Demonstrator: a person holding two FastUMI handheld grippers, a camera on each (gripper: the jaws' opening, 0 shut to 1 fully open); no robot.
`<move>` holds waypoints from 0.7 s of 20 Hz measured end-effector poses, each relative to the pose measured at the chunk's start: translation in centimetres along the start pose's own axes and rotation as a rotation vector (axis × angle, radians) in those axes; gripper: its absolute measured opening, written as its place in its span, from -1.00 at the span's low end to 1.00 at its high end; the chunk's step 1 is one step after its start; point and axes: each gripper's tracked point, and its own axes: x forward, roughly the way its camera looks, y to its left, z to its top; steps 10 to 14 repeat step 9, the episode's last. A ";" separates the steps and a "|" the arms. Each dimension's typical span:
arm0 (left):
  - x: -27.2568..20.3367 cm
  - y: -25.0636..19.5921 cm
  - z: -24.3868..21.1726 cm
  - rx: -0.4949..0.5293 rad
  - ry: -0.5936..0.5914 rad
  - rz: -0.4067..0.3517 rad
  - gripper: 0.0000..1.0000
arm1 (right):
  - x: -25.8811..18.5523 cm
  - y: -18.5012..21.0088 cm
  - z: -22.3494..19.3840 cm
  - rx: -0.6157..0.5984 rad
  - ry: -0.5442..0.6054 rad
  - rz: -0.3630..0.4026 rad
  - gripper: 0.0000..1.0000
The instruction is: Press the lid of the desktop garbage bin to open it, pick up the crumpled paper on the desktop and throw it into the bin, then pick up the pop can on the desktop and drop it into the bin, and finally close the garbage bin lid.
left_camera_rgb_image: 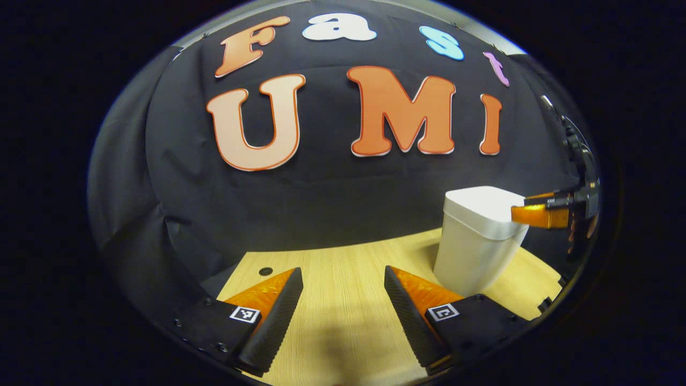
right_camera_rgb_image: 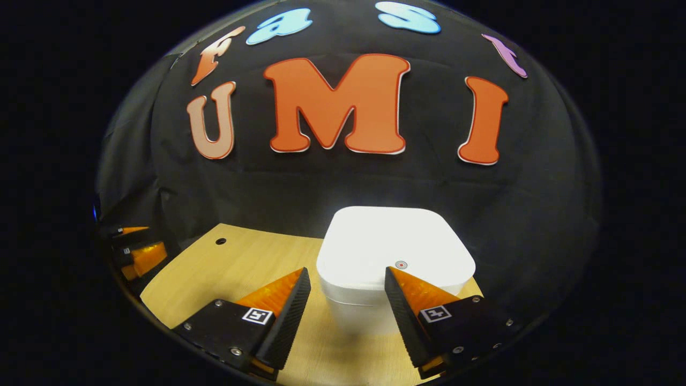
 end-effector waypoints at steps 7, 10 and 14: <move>-1.6 0.8 4.8 0.020 -0.155 0.038 0.94 | -0.9 6.0 -1.2 0.012 -0.053 0.074 0.70; -2.1 1.1 5.2 -0.006 -0.185 0.051 0.95 | -1.4 7.1 -1.9 0.029 -0.065 0.085 0.71; -2.1 1.1 5.2 -0.006 -0.185 0.051 0.95 | -1.4 7.1 -1.9 0.029 -0.065 0.085 0.71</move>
